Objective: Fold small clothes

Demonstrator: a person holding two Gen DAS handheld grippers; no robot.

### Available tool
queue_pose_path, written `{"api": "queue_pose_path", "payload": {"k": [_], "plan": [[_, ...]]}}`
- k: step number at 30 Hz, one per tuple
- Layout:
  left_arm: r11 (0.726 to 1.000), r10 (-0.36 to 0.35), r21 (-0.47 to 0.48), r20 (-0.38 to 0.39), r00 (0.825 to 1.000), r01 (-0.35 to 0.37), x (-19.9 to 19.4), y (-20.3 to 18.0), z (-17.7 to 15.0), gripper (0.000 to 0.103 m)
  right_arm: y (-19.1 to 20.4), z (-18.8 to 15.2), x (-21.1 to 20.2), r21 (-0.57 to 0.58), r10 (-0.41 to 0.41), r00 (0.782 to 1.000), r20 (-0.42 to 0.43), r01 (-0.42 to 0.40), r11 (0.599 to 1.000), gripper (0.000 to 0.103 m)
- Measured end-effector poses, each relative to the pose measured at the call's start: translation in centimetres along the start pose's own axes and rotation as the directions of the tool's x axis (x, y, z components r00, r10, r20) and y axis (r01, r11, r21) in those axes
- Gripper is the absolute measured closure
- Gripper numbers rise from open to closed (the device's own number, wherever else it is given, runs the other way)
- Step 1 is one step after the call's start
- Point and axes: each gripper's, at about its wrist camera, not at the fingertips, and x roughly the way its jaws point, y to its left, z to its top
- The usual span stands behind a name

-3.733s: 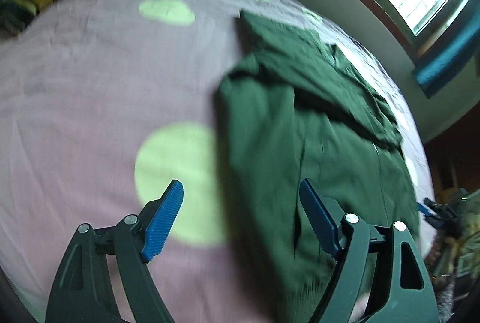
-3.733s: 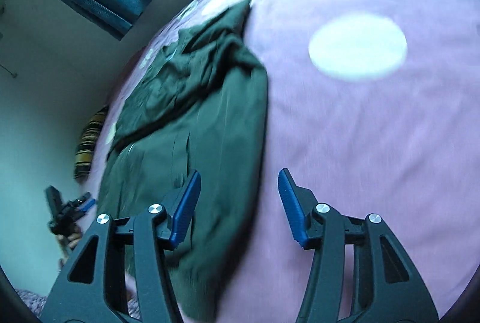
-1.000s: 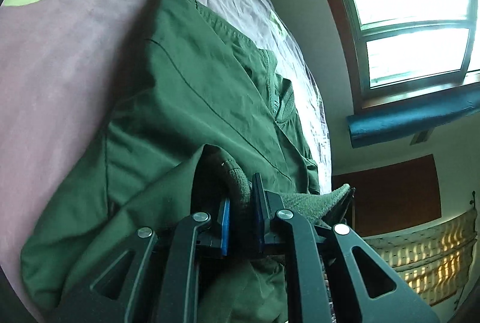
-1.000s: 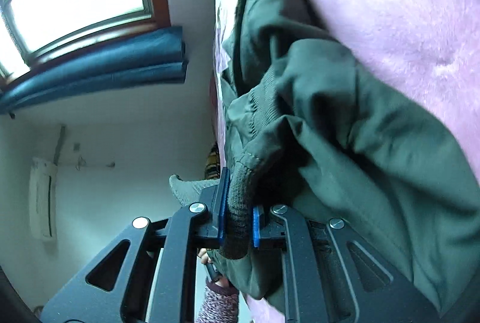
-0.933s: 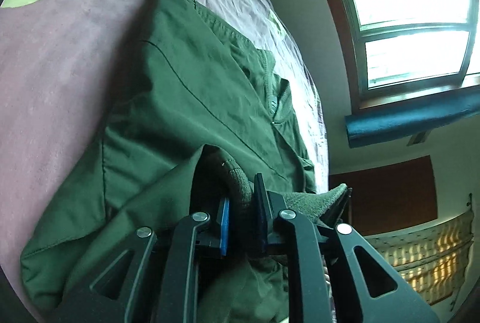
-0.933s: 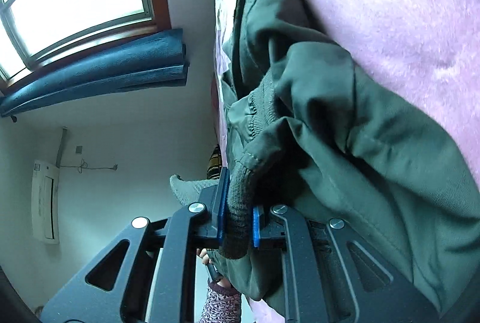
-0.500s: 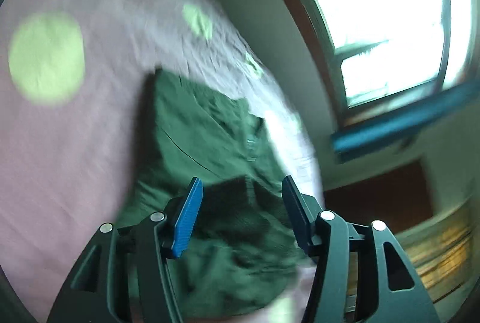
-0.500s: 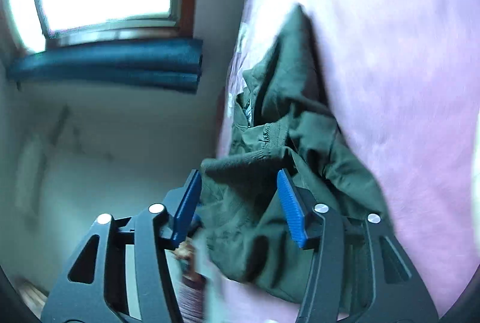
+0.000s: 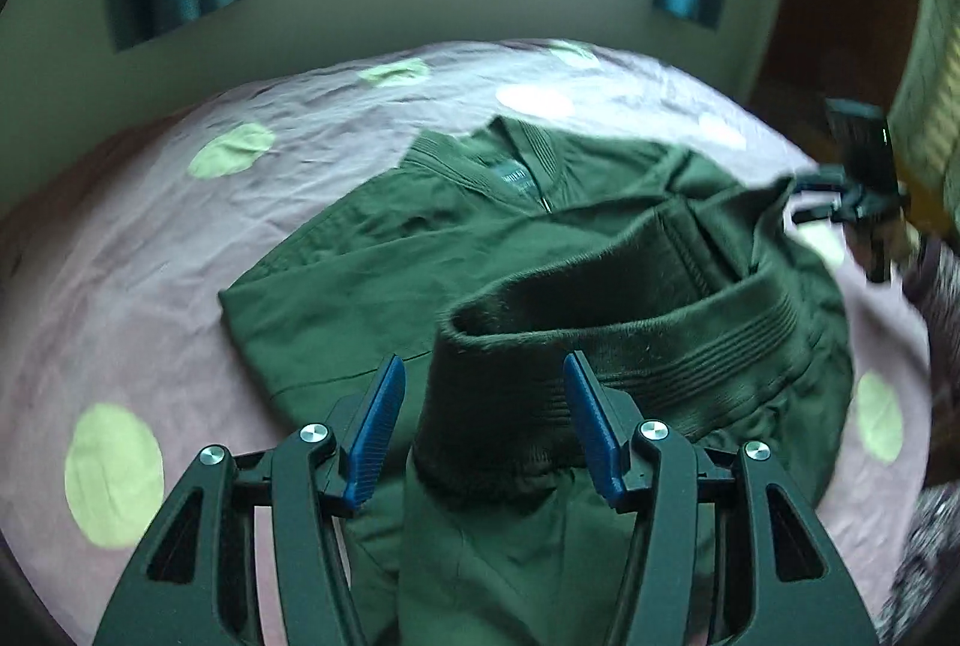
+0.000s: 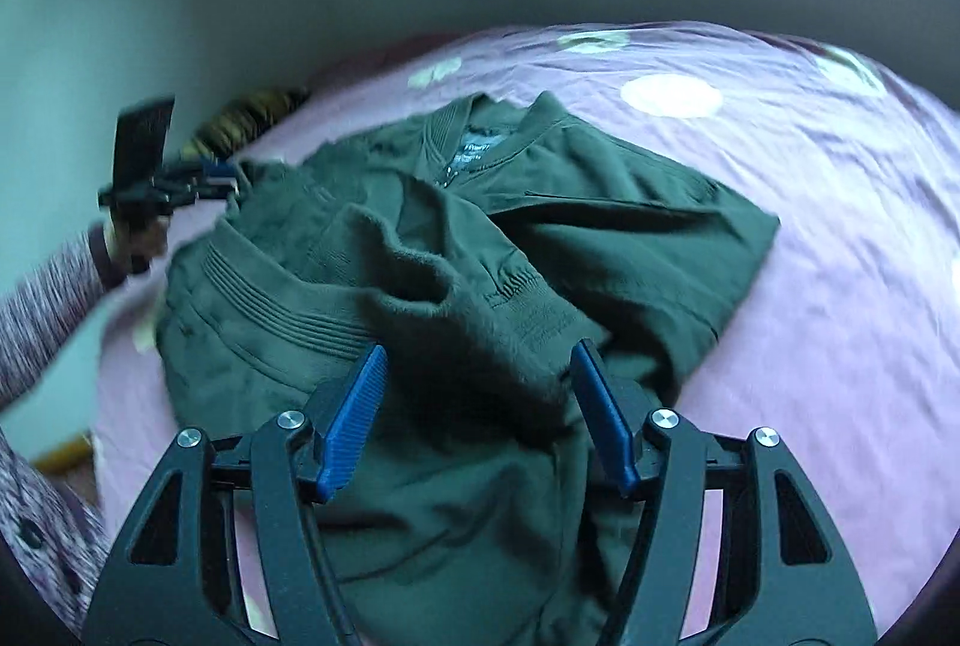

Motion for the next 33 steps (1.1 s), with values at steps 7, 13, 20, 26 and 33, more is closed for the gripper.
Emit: {"api": "queue_pose_path", "payload": {"k": [7,13,20,26,33], "plan": [[0.999,-0.006,0.045,-0.032,0.999,0.007,1.6,-0.5,0.5,0.064,0.0,0.8,2.5,0.007,0.057,0.998,-0.034,-0.057,0.998,0.080],[0.999,0.036,0.003,0.000,0.999,-0.036,-0.3,-0.8,0.2,0.089,1.9,-0.1,0.0,0.039,0.020,0.999,0.034,-0.021,0.999,0.089],[0.979,0.200,-0.056,0.080,0.977,-0.196,-3.8,-3.0,0.4,0.093,3.0,0.9,-4.4,0.119,0.009,0.986,0.169,-0.029,0.992,0.093],[0.946,0.316,-0.135,0.169,0.933,-0.296,-5.7,-1.8,5.0,0.094,2.1,5.9,-5.1,0.143,-0.044,0.967,0.251,0.008,0.990,0.094],[0.902,0.400,-0.226,0.113,0.910,-0.368,0.1,3.4,11.6,0.094,-3.7,12.8,-0.1,0.262,-0.123,0.963,0.239,0.057,0.963,0.094]]}}
